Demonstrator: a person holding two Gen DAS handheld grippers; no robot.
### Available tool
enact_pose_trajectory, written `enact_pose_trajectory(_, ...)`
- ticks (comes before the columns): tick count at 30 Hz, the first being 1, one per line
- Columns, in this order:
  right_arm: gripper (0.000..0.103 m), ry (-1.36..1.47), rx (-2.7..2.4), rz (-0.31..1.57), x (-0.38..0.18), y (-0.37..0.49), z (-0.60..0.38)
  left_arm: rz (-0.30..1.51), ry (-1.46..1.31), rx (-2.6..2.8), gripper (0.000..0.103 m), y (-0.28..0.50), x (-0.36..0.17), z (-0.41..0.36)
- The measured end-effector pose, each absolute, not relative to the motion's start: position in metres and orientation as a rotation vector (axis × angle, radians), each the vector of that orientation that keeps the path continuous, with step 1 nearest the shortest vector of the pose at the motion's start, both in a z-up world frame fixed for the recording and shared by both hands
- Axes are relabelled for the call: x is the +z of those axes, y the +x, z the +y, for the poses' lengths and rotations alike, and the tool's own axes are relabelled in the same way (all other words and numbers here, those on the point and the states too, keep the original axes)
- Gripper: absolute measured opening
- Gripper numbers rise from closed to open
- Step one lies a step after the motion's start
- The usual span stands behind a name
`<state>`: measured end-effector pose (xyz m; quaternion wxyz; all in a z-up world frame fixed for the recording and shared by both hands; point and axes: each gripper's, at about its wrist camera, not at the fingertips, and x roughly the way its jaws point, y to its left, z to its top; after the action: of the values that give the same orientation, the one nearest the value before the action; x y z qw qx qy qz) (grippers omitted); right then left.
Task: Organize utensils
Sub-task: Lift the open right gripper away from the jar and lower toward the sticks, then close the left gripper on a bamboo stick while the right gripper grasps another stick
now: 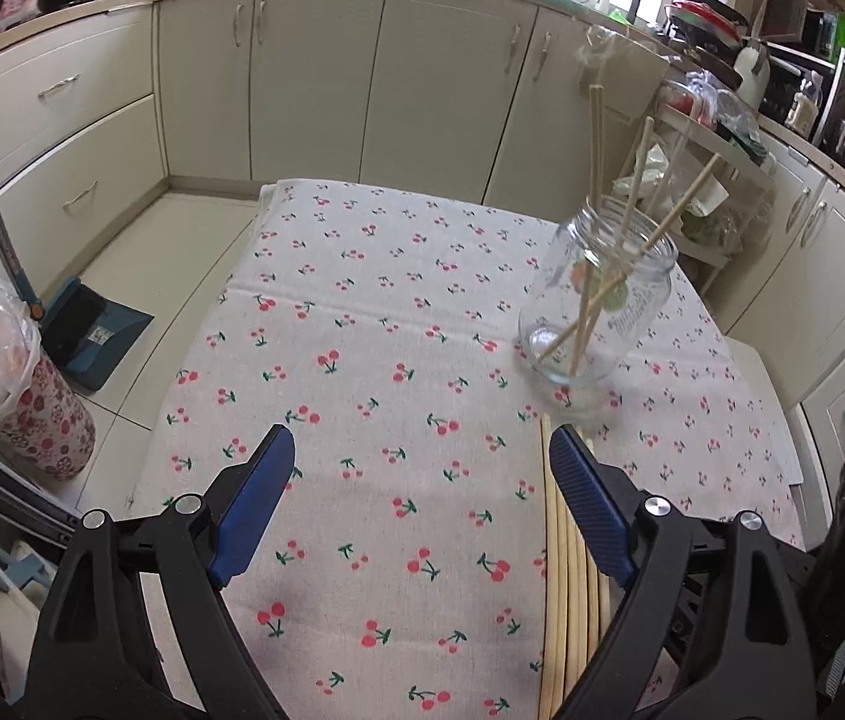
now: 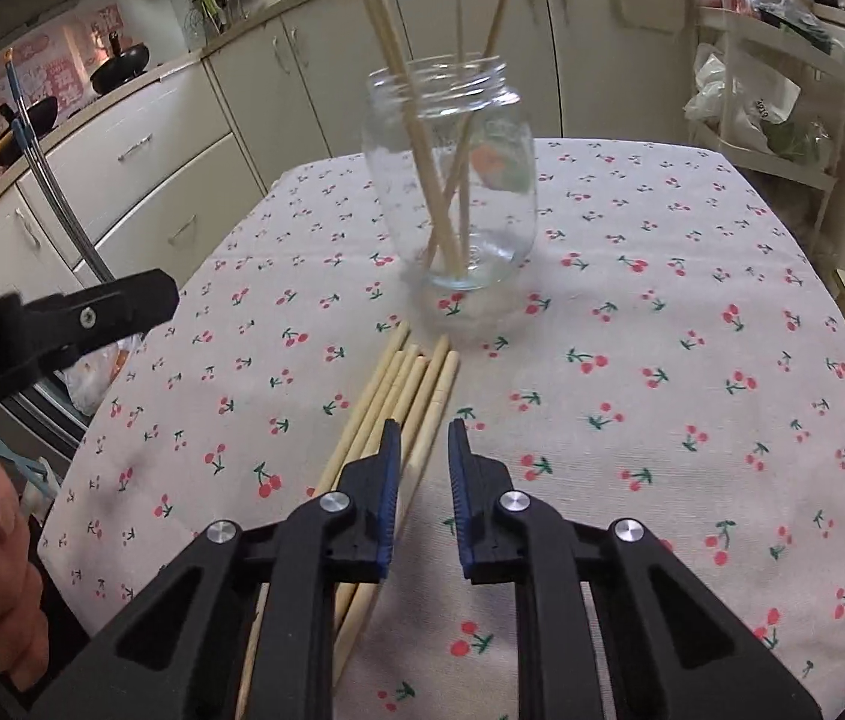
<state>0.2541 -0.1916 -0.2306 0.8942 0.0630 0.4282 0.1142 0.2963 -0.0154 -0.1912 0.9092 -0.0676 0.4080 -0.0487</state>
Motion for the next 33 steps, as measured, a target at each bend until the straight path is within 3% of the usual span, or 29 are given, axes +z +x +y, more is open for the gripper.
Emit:
enact_pose_trajectory(11,0.016,-0.042,0.218,0.932,-0.239,0.254,-0.204,0.929,-0.021,-0.167,0.083,0.311,-0.219,-0.051)
enact_pose_trajectory(20,0.015,0.039,0.256,0.928,-0.241,0.257,-0.241,1.016,0.094,-0.154,0.083,0.327,-0.249,-0.078)
enact_pose_trajectory(33,0.015,0.12,0.278,0.969,-0.239,0.27,-0.241,1.019,0.134,-0.113,0.081,0.344,-0.253,-0.083)
